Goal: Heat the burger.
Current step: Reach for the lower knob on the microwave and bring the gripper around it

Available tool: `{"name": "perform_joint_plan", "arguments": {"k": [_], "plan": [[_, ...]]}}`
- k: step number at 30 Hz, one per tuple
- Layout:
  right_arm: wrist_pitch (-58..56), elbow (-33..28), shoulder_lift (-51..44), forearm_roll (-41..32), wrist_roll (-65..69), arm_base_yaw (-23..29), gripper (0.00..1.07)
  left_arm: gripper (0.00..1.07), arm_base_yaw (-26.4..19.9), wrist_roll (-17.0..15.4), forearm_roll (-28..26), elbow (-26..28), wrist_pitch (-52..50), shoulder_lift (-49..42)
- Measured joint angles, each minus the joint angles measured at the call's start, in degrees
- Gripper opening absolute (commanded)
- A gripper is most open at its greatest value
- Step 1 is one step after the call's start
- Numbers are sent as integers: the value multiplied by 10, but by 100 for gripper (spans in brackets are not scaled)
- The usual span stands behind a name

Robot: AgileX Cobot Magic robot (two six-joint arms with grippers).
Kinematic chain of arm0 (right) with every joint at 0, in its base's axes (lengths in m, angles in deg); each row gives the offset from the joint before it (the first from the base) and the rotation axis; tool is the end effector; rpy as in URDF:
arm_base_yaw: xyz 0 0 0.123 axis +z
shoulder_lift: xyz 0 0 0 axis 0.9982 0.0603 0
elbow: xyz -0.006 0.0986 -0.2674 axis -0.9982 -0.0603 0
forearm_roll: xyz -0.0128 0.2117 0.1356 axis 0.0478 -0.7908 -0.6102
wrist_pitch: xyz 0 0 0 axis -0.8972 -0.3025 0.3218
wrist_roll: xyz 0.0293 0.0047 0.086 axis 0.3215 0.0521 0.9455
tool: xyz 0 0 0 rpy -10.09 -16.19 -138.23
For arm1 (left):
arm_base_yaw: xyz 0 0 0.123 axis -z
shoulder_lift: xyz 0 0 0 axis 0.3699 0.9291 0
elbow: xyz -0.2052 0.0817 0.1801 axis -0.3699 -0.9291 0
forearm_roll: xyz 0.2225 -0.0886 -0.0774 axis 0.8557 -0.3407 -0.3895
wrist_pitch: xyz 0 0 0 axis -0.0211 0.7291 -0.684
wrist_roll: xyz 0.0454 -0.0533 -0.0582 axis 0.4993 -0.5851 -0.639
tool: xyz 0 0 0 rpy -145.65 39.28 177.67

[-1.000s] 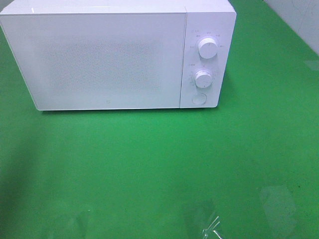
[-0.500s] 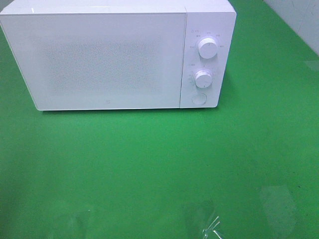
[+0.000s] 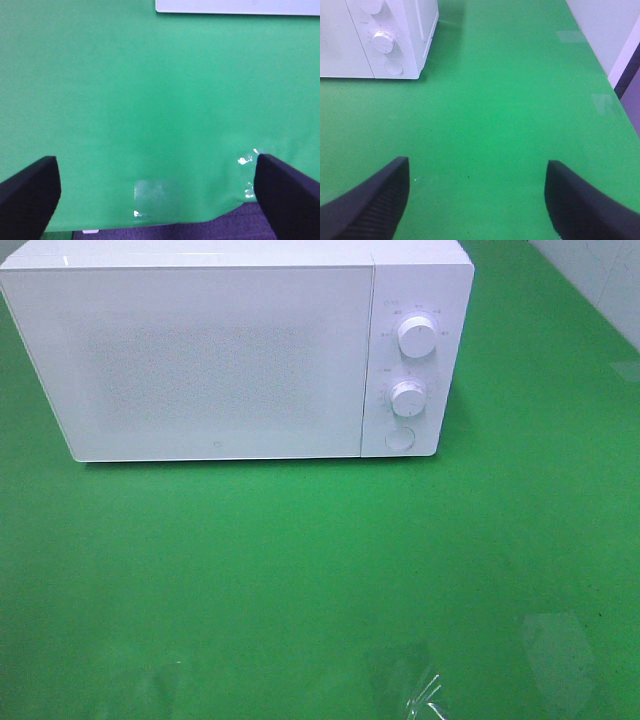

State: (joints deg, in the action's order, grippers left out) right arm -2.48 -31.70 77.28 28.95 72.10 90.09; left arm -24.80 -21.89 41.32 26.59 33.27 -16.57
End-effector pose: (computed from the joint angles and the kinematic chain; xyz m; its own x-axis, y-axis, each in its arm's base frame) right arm -0.0008 -0.0066 0.2830 -0.3719 0.0026 -0.9283 0.0142 0.9999 -0.0029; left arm 0.0325 -0.0076 0.2796 -0.6629 0.0195 -0.7484 0.0594 0.9979 -0.0266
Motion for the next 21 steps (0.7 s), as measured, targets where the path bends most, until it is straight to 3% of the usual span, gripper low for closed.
{"name": "perform_joint_plan", "arguments": {"k": [10,21], "plan": [[0,0,0,0,0,0,71,98,1,-15,-46,-1,-8,-148],[0,0,0,0,0,0,71,98,1,-15,-46,-3,-8,-151]]}}
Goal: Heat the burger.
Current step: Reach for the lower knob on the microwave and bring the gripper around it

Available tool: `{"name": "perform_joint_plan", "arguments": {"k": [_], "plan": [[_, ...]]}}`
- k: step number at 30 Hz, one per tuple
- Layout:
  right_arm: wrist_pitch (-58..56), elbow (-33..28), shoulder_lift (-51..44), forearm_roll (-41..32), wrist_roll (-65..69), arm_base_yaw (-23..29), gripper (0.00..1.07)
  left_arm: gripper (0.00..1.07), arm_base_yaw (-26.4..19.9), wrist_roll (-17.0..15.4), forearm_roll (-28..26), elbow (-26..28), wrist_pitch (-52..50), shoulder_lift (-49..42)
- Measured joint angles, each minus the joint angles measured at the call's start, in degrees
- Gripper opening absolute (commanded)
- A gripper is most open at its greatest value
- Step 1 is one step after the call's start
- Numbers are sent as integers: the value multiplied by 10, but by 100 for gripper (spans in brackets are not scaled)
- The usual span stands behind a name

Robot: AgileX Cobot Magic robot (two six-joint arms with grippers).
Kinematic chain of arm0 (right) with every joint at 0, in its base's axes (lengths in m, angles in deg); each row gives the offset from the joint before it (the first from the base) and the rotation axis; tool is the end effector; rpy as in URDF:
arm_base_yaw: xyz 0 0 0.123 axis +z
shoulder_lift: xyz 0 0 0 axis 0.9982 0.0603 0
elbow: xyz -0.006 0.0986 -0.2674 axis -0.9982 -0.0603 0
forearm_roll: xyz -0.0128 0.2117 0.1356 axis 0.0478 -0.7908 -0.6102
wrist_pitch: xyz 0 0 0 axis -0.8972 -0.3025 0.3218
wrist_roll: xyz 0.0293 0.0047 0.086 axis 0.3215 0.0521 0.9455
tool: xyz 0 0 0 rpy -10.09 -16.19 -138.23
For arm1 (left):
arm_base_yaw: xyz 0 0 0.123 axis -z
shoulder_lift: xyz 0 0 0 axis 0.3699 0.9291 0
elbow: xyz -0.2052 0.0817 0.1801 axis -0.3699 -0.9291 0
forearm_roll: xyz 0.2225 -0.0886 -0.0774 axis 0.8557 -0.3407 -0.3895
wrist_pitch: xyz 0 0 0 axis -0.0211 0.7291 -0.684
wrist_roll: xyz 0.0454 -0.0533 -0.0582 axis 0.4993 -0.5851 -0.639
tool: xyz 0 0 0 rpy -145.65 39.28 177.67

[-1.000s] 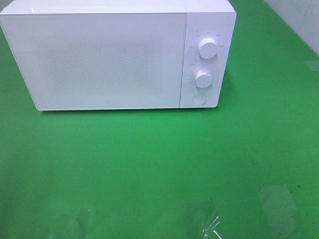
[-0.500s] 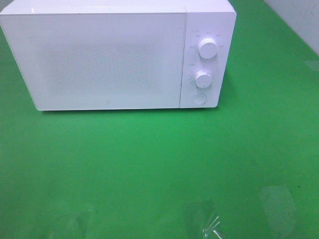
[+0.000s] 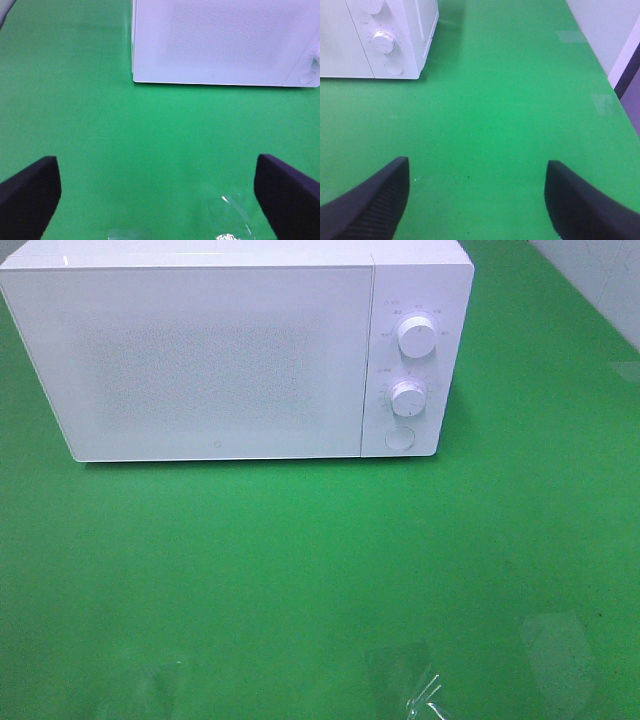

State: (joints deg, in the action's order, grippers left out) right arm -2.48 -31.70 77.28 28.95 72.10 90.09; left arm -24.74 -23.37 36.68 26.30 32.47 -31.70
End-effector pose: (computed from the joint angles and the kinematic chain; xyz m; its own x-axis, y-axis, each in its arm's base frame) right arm -0.0008 -0.0066 0.2830 -0.3719 0.0026 -0.9283 0.0142 0.9999 -0.0029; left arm -0.0085 -0.0161 0.2831 -0.4360 -0.0342 -0.8993 0.0973 0.9916 -0.0849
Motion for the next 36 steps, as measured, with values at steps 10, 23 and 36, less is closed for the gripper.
{"name": "perform_joint_plan", "arguments": {"k": [10,23,36], "plan": [[0,0,0,0,0,0,71,98,0,0,0,0,0,0],[1,5,0,-2,0,0,71,98,0,0,0,0,0,0],[107,26,99,-2,0,0,71,98,0,0,0,0,0,0]]}}
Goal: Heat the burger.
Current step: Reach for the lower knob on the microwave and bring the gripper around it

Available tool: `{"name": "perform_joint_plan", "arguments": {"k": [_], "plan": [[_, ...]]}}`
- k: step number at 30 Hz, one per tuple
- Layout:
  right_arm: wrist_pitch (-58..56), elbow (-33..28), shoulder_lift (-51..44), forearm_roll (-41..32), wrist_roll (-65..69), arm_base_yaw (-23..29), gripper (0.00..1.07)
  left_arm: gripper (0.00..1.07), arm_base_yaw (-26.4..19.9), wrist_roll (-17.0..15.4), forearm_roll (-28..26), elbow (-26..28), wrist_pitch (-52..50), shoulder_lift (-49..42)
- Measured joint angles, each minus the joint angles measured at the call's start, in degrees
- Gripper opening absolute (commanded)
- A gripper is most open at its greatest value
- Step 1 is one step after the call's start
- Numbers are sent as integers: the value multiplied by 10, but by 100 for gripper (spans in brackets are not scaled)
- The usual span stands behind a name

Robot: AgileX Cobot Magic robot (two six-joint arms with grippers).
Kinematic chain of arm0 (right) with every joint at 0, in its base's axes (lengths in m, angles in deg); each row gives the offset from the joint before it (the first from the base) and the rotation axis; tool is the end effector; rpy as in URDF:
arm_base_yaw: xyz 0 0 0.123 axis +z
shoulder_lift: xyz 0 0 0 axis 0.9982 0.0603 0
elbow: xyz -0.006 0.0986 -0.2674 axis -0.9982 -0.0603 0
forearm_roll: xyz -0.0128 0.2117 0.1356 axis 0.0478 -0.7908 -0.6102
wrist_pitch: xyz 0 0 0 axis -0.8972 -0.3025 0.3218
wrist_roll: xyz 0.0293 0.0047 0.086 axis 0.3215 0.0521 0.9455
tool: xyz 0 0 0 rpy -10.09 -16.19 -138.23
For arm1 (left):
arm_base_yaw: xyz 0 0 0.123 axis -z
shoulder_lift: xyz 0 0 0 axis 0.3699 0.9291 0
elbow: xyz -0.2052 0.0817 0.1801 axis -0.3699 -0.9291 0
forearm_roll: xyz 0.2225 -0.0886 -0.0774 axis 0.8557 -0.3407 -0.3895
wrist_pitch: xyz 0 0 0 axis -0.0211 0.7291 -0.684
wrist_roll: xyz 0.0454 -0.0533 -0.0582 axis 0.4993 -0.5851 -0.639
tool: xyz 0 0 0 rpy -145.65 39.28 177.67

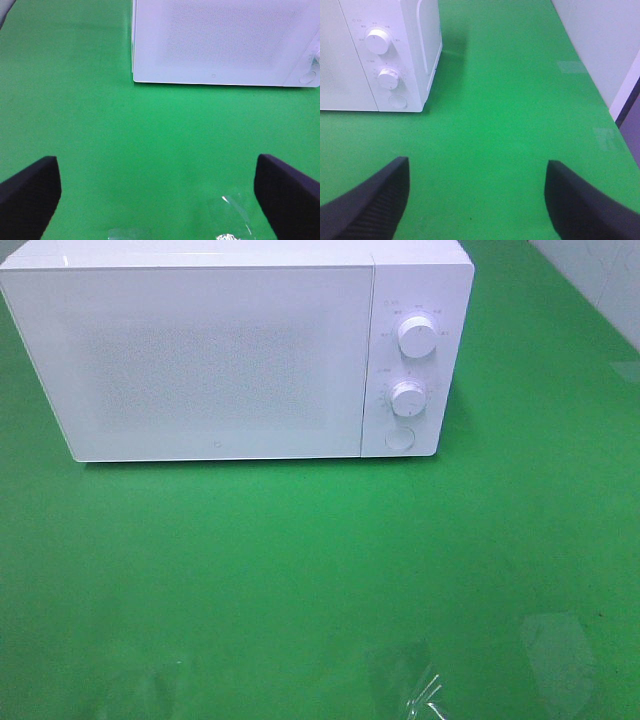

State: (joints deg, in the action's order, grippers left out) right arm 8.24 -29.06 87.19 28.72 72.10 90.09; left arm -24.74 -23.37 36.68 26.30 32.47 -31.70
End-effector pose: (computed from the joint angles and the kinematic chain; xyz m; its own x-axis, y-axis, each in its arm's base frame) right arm 0.0299 -0.0035 0.3100 -0.3159 -0.0035 -0.9488 -0.0013 1.0000 -0.0033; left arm -0.0085 -0.0161 0.2831 -0.4360 -0.0342 -0.8993 0.0973 0.9916 -0.0849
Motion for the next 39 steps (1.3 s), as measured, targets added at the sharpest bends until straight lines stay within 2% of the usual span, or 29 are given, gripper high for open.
{"name": "perform_joint_plan", "arguments": {"k": [3,8,14,26,39], "plan": [[10,0,13,0,0,0,71,98,0,0,0,0,0,0],[106,-5,60,0,0,0,71,98,0,0,0,0,0,0],[221,-56,104,0,0,0,71,98,0,0,0,0,0,0],[380,-135,217,0,7,0,71,98,0,0,0,0,0,0],[561,-143,339,0,75,0,71,98,0,0,0,0,0,0]]}}
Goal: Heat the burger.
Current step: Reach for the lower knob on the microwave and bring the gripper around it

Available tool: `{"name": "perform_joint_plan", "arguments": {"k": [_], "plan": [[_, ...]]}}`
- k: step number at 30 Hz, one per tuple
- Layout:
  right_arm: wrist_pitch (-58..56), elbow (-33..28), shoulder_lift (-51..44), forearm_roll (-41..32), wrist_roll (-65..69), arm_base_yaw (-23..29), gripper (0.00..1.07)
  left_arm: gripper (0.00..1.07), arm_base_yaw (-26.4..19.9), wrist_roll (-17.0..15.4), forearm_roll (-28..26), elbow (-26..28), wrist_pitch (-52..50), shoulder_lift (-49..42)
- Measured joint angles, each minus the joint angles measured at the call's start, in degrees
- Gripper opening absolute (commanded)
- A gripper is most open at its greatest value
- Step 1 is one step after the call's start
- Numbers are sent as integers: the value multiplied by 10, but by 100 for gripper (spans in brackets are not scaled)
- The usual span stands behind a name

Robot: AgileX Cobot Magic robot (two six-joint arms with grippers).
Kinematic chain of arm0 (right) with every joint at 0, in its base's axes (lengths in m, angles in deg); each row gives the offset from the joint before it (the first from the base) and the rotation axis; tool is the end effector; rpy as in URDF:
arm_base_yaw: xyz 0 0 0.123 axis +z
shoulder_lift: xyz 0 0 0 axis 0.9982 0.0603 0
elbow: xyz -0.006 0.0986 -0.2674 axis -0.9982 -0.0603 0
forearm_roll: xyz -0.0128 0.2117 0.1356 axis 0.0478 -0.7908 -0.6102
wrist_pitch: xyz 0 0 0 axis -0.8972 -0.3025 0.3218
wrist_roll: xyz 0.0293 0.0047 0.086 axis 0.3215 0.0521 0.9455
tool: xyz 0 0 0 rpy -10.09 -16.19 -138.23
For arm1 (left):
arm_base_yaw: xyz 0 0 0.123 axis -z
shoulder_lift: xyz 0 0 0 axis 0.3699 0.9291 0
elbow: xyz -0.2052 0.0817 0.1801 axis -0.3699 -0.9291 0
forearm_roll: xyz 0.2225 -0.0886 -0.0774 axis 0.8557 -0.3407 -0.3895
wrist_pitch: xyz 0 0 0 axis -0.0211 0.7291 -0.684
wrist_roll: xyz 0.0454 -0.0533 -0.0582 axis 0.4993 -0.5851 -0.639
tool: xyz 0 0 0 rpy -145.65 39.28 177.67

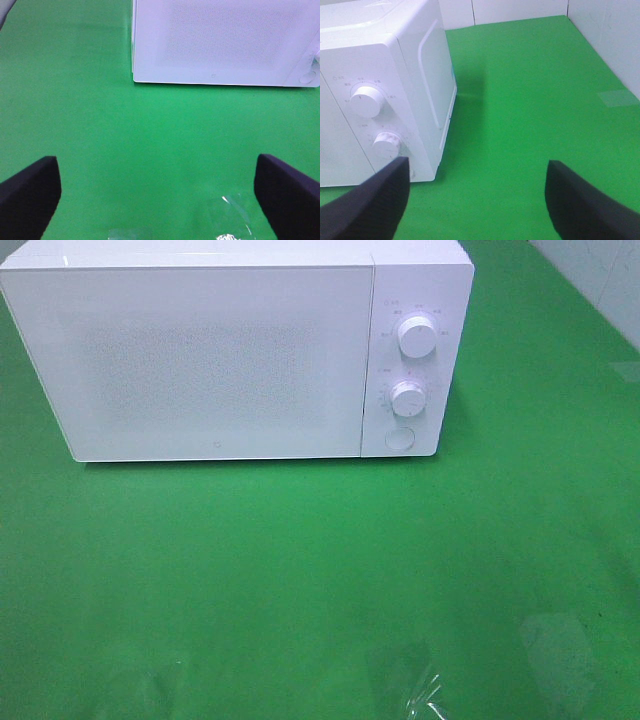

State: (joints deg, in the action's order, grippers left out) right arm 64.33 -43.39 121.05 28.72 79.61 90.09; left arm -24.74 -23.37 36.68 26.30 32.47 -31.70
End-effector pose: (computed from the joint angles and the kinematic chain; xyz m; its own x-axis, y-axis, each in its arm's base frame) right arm 0.1515 0.0109 0.2549 -0.1933 0.1127 -0.9746 -0.0541 0.9906 0.1253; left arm -0.0085 -0.0161 0.2831 -0.4360 -0.0342 -0.8993 0.0973 0.9916 -0.0849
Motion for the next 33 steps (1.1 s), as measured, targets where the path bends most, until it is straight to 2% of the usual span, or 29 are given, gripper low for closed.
{"name": "perform_joint_plan", "arguments": {"k": [4,8,11,13,16,17,19,20,21,22,25,27,28,29,32,33], "plan": [[43,-1,36,0,0,0,71,98,0,0,0,0,0,0],[135,-1,111,-13,-11,0,71,98,0,0,0,0,0,0],[148,-1,125,-23,-21,0,71,98,0,0,0,0,0,0],[197,-1,177,-73,-80,4,71,98,0,0,0,0,0,0],[221,-1,198,-109,-118,19,71,98,0,0,0,0,0,0],[241,-1,215,-143,-162,42,71,98,0,0,0,0,0,0],[253,-1,224,-163,-185,58,71,98,0,0,0,0,0,0],[280,-1,242,-205,-229,92,71,98,0,0,0,0,0,0],[280,-1,242,-205,-229,92,71,98,0,0,0,0,0,0],[303,-1,258,-245,-262,123,71,98,0,0,0,0,0,0],[317,-1,267,-267,-278,140,71,98,0,0,0,0,0,0],[378,-1,299,-354,-319,208,71,98,0,0,0,0,0,0],[378,-1,299,-354,-319,208,71,98,0,0,0,0,0,0],[407,-1,312,-394,-335,242,71,98,0,0,0,0,0,0],[420,-1,319,-415,-346,261,71,98,0,0,0,0,0,0],[445,-1,331,-453,-366,291,71,98,0,0,0,0,0,0]]}}
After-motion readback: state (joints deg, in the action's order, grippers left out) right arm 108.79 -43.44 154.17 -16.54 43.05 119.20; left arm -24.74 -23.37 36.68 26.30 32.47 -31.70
